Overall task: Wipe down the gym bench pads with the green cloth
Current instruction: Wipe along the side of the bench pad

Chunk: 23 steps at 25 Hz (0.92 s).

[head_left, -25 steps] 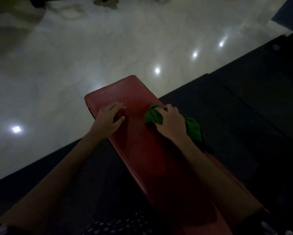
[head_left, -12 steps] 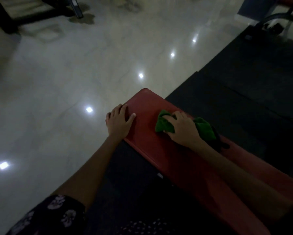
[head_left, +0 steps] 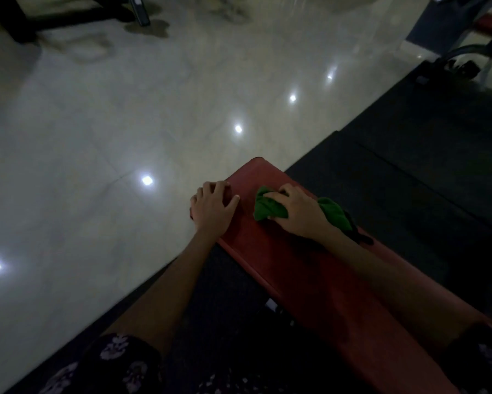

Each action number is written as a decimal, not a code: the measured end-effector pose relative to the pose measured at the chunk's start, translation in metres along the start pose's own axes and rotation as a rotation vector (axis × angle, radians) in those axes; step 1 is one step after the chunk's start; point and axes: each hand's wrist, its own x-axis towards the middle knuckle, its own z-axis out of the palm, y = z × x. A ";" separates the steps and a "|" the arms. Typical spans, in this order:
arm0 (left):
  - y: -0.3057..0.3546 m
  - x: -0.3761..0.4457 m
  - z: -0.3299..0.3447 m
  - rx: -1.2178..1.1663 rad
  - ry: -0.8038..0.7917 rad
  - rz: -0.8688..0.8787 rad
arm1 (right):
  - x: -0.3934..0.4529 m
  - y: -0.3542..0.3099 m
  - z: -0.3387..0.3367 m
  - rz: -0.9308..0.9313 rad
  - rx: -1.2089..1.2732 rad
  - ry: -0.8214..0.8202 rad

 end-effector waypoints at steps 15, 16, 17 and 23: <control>0.000 -0.002 -0.001 -0.065 0.092 -0.056 | 0.111 0.009 -0.007 0.031 0.008 0.043; -0.001 -0.002 -0.002 -0.071 0.096 -0.059 | 0.102 0.000 -0.004 -0.128 -0.007 0.035; -0.001 -0.002 -0.003 -0.074 0.090 -0.064 | 0.094 -0.001 -0.001 -0.265 0.004 0.026; 0.007 -0.005 -0.009 -0.093 0.079 -0.101 | 0.111 0.011 -0.011 -0.059 0.011 -0.003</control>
